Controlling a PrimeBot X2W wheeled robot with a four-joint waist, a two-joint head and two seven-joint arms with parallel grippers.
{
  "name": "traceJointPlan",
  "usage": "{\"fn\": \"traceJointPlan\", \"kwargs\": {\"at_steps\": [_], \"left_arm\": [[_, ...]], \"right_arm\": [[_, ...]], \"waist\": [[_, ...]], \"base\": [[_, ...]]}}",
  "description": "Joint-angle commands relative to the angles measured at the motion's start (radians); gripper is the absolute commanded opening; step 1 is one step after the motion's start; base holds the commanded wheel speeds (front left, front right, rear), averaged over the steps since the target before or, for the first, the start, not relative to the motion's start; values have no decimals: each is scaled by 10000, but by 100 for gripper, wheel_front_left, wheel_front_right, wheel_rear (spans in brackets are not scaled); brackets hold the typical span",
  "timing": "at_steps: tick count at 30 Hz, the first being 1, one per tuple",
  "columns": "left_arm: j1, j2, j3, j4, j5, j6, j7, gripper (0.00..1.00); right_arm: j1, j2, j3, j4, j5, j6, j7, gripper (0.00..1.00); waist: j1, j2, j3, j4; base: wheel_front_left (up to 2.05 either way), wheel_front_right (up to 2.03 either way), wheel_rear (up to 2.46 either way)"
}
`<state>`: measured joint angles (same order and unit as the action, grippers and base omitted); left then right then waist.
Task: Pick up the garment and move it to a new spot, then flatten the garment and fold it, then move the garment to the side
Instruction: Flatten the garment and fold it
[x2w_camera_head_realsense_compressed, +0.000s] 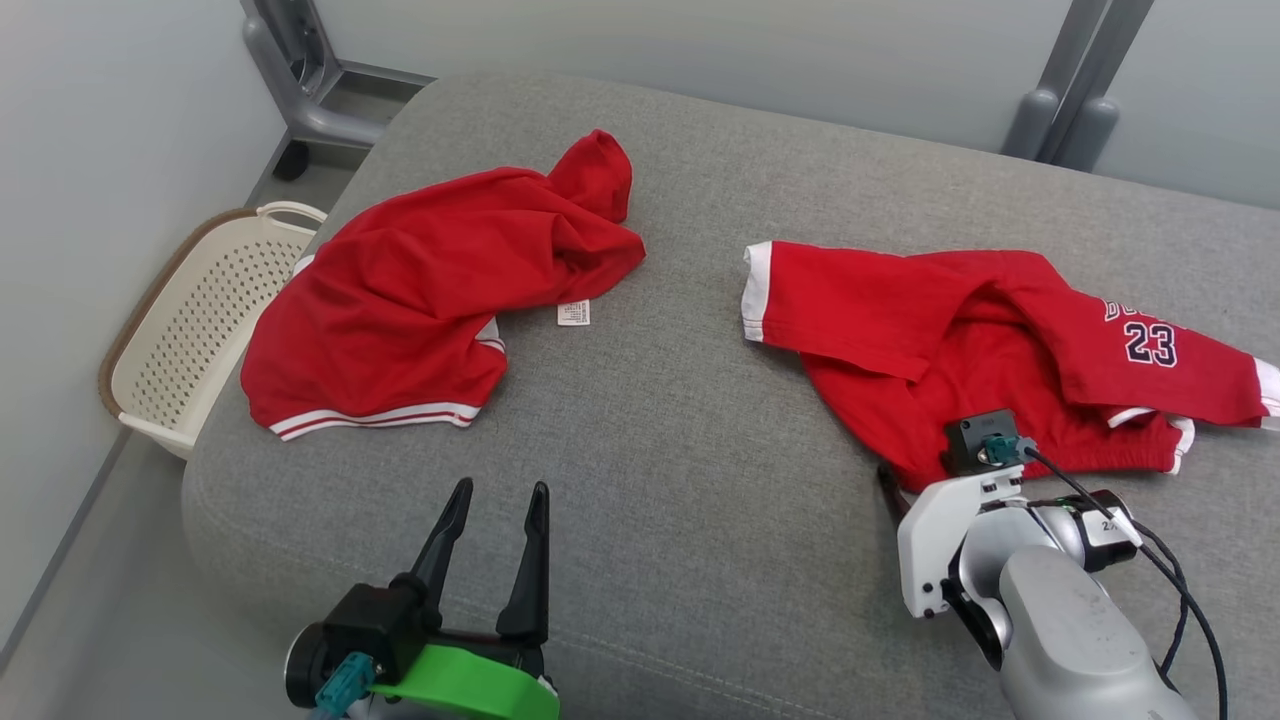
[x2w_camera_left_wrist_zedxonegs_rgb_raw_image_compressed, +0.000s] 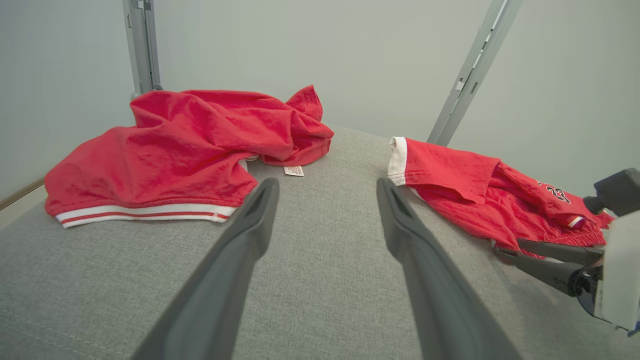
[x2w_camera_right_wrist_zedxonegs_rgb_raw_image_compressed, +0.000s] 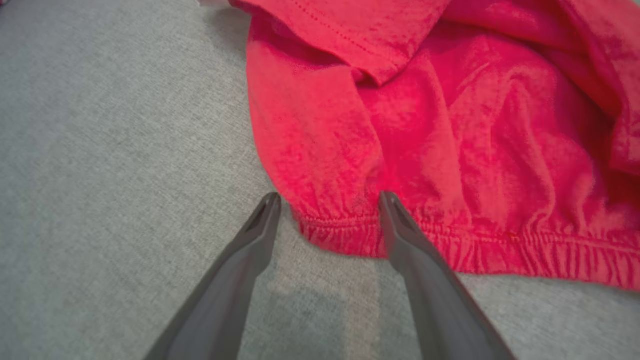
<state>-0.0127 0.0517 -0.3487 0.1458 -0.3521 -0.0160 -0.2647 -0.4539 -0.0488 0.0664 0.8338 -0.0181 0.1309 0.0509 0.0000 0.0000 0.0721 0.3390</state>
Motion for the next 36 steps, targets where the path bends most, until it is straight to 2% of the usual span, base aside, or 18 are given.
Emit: {"fn": "traceJointPlan", "kwargs": {"at_steps": [1,2,3,8,16,26,31,36], "left_arm": [[-168,-7,1,23,-59,43,1,100],[-200,-7,-6,31,-66,53,1,100],[-217,-8,-12,32,-79,80,1,100],[-235,-8,28,51,-158,147,1,100],[-130,-5,153,85,-183,193,1,100],[3,-2,273,118,-232,214,1,100],[-14,-3,298,164,-222,205,1,100],[-18,-3,314,199,-145,161,1,100]], "right_arm": [[-71,-28,14,107,-36,-3,-43,88],[-111,-32,23,215,-34,-3,-48,4],[-158,-35,26,281,-68,-1,-105,0],[-188,-36,-126,360,-273,-3,-364,0],[203,-39,-986,-621,-919,-3,-879,0],[1389,-76,-2396,-2845,-2760,-3,192,0],[1836,-305,-2688,-3383,-3316,-4,565,0],[2055,-632,-2752,-3339,-3644,-4,827,0]], "waist": [[0,0,91,79],[0,0,108,84],[0,0,119,81],[0,0,50,-68],[0,0,-312,-591],[0,0,-634,-1262],[0,0,-709,-1380],[0,0,-737,-1404]], "base": [[0,0,0],[0,0,0],[0,0,0],[0,0,0],[0,0,0],[0,0,0],[0,0,0],[0,0,0]]}}
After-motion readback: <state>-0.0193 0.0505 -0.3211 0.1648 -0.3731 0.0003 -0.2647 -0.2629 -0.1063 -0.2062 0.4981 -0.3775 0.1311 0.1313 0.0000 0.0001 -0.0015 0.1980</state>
